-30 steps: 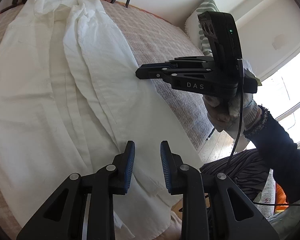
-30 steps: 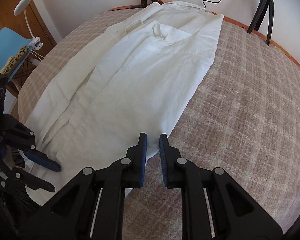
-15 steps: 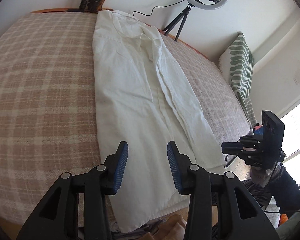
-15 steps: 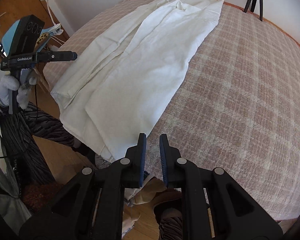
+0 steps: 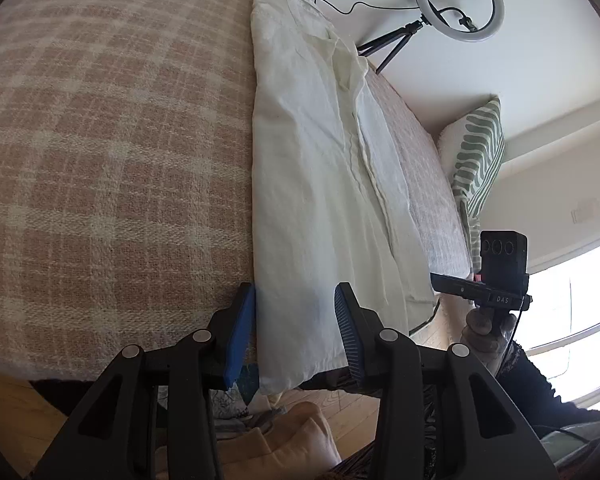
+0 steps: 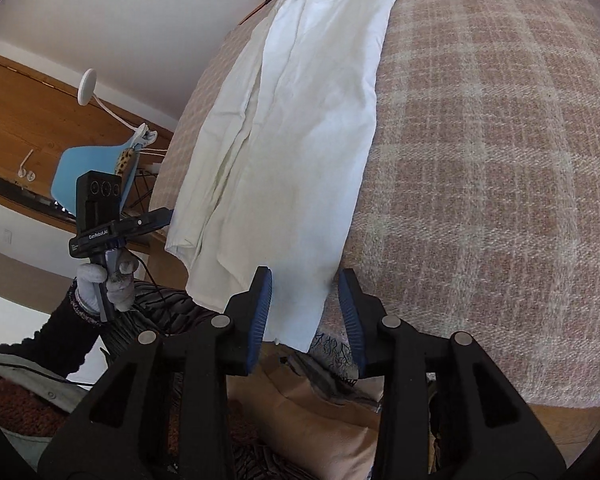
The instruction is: Fold small clothes
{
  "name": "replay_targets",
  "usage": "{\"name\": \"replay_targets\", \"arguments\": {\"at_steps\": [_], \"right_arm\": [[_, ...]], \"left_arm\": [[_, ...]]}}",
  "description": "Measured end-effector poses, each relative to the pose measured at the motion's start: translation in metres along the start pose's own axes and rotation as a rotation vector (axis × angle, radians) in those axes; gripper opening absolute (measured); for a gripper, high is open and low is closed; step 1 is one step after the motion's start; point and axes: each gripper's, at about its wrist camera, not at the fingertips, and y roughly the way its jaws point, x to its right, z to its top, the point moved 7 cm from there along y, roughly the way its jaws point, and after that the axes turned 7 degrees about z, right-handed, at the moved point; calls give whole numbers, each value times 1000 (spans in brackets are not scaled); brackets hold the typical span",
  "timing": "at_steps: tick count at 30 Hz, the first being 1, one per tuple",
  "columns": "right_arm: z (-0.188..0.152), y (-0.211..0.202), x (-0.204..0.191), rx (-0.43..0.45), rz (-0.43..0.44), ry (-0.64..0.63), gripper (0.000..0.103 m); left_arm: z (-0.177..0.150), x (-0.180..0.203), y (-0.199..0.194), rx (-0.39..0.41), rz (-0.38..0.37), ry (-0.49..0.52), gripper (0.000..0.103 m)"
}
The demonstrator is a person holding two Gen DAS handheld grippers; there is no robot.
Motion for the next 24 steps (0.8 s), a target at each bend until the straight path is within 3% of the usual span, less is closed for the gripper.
{"name": "replay_targets", "arguments": {"at_steps": [5, 9, 10, 11, 16, 24], "right_arm": [[-9, 8, -4, -14, 104, 40, 37], [-10, 16, -5, -22, 143, 55, 37], [-9, 19, -4, -26, 150, 60, 37], [-7, 21, -6, -26, 154, 65, 37], [-1, 28, -8, 2, 158, 88, 12], [27, 7, -25, 129, 211, 81, 9]], "left_arm": [[-5, -5, -4, -23, -118, -92, 39], [-5, 0, -2, -50, -157, -122, 37], [-7, 3, -1, -65, -170, -120, 35], [-9, 6, -1, -78, -180, -115, 27], [-13, 18, -8, -69, -183, -82, 15], [15, 36, -23, -9, -215, -37, 12]]}}
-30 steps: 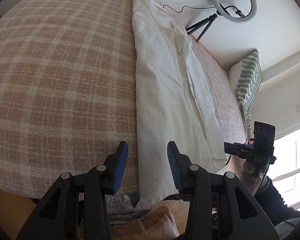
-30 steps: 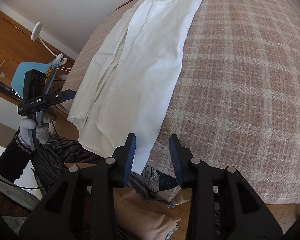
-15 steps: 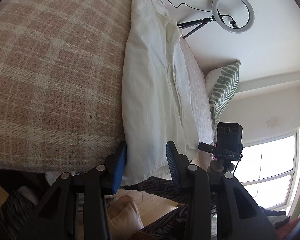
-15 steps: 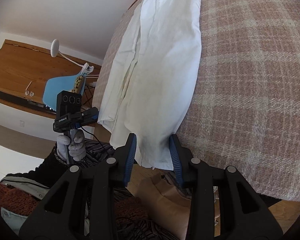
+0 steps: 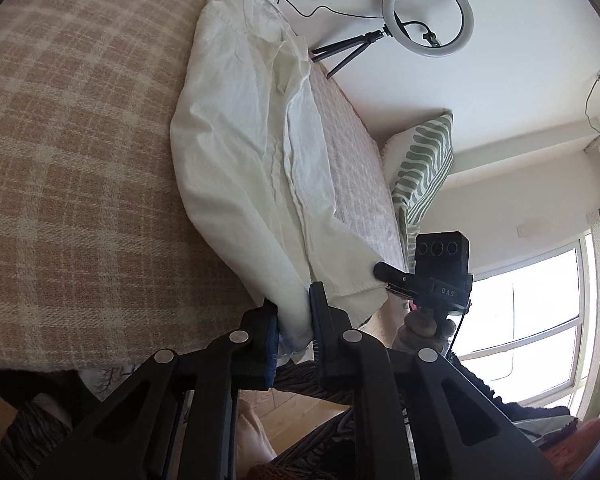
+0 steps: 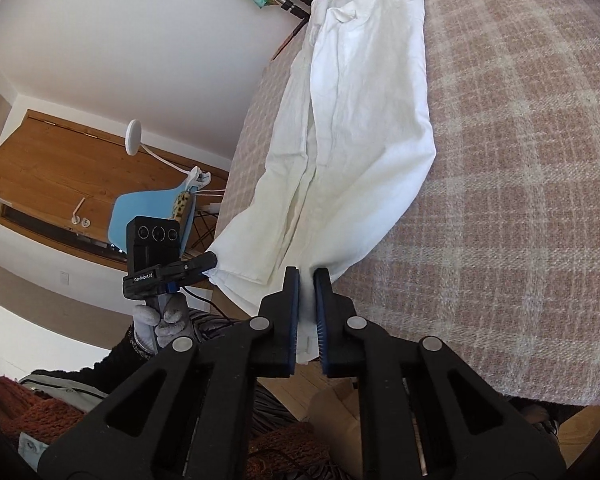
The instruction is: Fold small clothes
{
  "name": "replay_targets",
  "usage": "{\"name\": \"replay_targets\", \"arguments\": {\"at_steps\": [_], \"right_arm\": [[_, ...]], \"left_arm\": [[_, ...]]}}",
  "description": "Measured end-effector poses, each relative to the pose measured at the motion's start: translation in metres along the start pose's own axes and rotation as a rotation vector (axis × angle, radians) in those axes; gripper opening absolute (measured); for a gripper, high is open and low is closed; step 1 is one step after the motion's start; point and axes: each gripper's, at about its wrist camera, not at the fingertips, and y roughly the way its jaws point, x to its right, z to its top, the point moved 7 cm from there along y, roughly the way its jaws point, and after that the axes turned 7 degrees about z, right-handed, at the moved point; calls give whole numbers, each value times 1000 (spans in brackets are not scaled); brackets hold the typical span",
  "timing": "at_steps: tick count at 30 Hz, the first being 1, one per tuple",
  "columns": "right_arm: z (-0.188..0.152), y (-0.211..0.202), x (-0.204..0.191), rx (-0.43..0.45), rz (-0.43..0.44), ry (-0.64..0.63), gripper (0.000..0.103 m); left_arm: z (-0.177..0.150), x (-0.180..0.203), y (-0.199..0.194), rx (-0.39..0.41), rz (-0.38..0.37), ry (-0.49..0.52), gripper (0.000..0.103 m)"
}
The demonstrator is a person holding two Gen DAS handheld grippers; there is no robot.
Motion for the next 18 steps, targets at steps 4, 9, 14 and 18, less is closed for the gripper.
{"name": "replay_targets", "arguments": {"at_steps": [4, 9, 14, 18], "right_arm": [[24, -8, -9, 68, 2, 1, 9], [58, -11, -15, 112, -58, -29, 9], [102, -3, -9, 139, -155, -37, 9], [138, 5, 9, 144, -235, -14, 7]], "left_arm": [[26, 8, -4, 42, -1, 18, 12], [62, 10, -3, 71, 47, 48, 12], [105, 5, 7, 91, 87, 42, 12], [138, -5, 26, 91, 134, 32, 12]]}}
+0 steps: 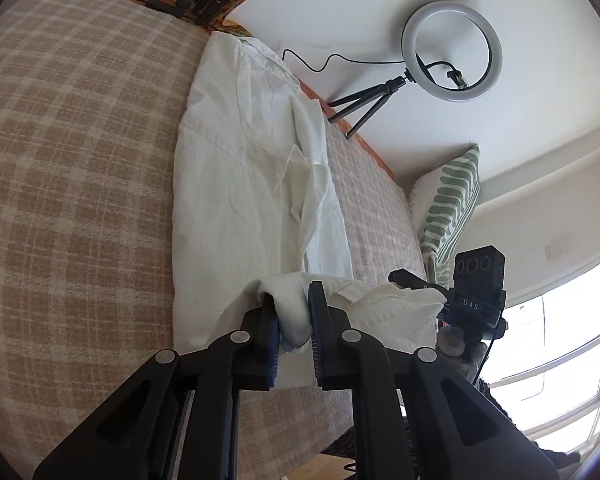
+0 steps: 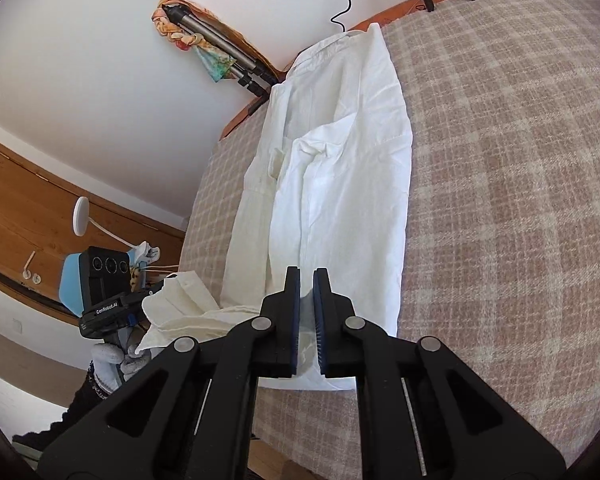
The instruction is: Fold small clothes
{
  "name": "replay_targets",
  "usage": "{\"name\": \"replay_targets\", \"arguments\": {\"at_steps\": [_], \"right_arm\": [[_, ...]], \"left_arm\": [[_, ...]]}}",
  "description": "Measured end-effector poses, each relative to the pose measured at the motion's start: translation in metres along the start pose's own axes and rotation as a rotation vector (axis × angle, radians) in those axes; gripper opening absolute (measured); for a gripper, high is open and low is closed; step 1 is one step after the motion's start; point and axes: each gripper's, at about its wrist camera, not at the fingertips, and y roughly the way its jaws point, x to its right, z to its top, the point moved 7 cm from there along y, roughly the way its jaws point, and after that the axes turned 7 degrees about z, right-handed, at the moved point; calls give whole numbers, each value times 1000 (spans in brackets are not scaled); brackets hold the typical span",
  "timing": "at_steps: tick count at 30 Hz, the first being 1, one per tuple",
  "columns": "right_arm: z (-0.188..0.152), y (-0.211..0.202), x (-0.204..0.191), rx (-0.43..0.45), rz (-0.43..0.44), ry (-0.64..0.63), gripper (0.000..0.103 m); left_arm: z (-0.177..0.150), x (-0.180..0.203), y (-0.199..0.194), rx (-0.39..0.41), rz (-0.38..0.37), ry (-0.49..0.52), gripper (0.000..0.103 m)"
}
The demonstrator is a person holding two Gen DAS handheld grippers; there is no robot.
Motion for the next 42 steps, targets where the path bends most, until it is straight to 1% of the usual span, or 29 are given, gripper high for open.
{"name": "replay_targets", "arguments": {"at_steps": [5, 7, 10, 11, 12, 14, 15, 16, 17, 18, 19, 20, 22, 24, 27, 30, 32, 33, 34, 35, 36, 37, 40, 42], "right_arm": [[31, 22, 22, -22, -76, 8, 7], [40, 29, 31, -34, -83, 19, 7], [52, 34, 40, -50, -41, 49, 7], [55, 35, 41, -60, -26, 52, 8], [59, 35, 41, -67, -12, 52, 10], [65, 31, 38, -53, 14, 43, 21], [66, 26, 35, -39, 22, 30, 36], [66, 21, 32, -23, 20, 13, 51], [65, 14, 28, -5, 21, -6, 56], [64, 8, 25, 11, 35, -19, 58], [62, 4, 23, 12, 55, -25, 58], [59, 1, 24, 11, 39, -29, 58], [51, -5, 26, 14, -41, -60, 58], [39, -6, 32, -11, -77, -66, 58], [25, 3, 46, -52, -130, -50, 58], [19, 14, 52, -82, -125, -34, 58], [19, 21, 49, -91, -138, -59, 52], [20, 25, 46, -95, -146, -72, 39], [21, 28, 44, -99, -156, -83, 22], [21, 31, 42, -102, -176, -94, 15], [22, 32, 39, -100, -195, -111, 10], [24, 33, 33, -91, -208, -138, 8], [30, 29, 11, -68, -257, -260, 5], [39, 30, 0, -41, -286, -337, 4]], "left_arm": [[26, -12, 24, -5, 62, 2, 12], [33, -17, 30, -8, 76, 3, 12], [38, -21, 36, -25, 88, 3, 12], [39, -22, 36, -32, 88, 2, 14], [40, -22, 37, -41, 87, -3, 17], [43, -23, 32, -37, 76, -19, 22], [46, -24, 28, -20, 77, -26, 26], [49, -25, 21, 8, 83, -30, 39], [54, -25, 14, 40, 75, -37, 47], [57, -26, 7, 64, 54, -48, 48], [58, -28, 2, 76, 46, -55, 48], [58, -30, -2, 83, 58, -52, 48], [54, -32, -7, 93, 67, -29, 48], [45, -35, -4, 68, 86, -6, 48], [30, -40, 11, 4, 98, -5, 48], [21, -36, 22, -28, 81, 14, 46], [17, -28, 28, -35, 84, 59, 44], [16, -26, 30, -34, 97, 82, 41], [15, -24, 33, -38, 102, 97, 22], [14, -24, 35, -41, 107, 104, 6], [13, -24, 35, -38, 107, 106, 6], [12, -25, 32, -30, 102, 103, 6], [12, -28, 19, -2, 83, 70, 6], [9, -34, 13, 12, 98, 66, 5]]}}
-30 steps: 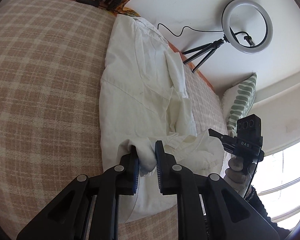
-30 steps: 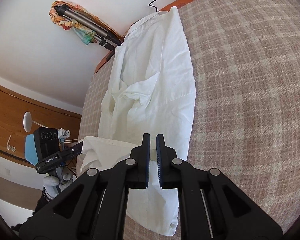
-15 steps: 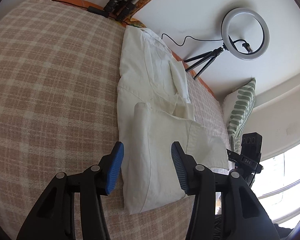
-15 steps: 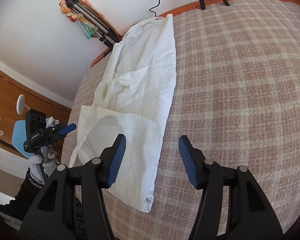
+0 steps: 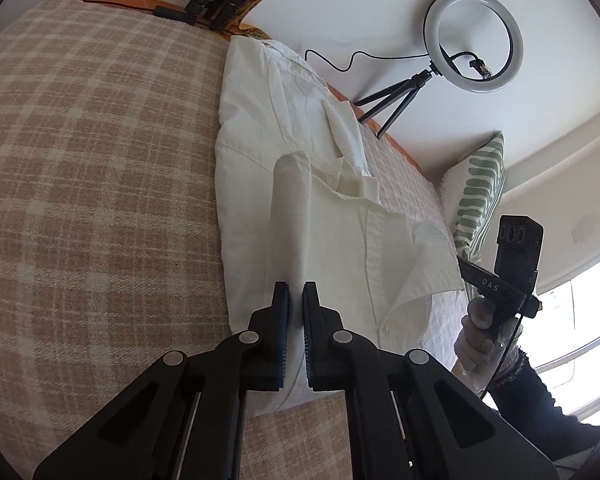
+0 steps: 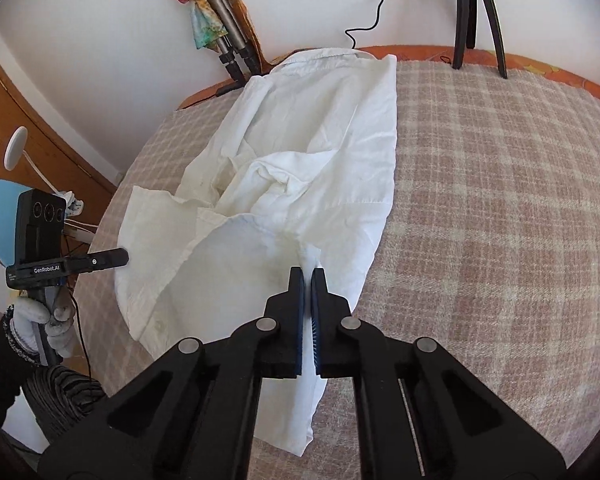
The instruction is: Fold small clothes
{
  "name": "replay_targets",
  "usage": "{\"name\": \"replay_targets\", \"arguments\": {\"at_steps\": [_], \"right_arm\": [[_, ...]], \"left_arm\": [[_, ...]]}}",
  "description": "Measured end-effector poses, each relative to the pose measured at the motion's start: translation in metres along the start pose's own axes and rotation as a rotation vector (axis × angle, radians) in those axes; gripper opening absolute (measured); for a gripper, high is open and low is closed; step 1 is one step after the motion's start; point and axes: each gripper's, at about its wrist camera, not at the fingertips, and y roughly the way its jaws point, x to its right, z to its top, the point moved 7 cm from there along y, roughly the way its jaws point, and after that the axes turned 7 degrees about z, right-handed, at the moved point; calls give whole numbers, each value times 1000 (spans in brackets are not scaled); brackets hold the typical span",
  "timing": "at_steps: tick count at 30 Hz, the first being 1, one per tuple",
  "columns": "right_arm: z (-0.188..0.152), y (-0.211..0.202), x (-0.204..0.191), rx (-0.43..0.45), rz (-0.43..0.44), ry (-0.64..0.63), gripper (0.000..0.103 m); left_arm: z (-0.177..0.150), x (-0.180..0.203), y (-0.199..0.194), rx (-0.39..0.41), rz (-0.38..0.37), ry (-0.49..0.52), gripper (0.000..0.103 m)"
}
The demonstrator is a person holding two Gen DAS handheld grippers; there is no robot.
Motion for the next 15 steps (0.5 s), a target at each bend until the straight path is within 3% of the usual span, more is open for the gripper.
{"name": "replay_targets", "arguments": {"at_steps": [7, 15], "right_arm": [[-2, 29, 20, -56, -103, 6, 3], [-2, 6, 26, -23, -121, 32, 3]], "left_arm": [[0, -11, 12, -23, 56, 12, 6], [21, 3, -17, 90, 100, 77, 9]]}}
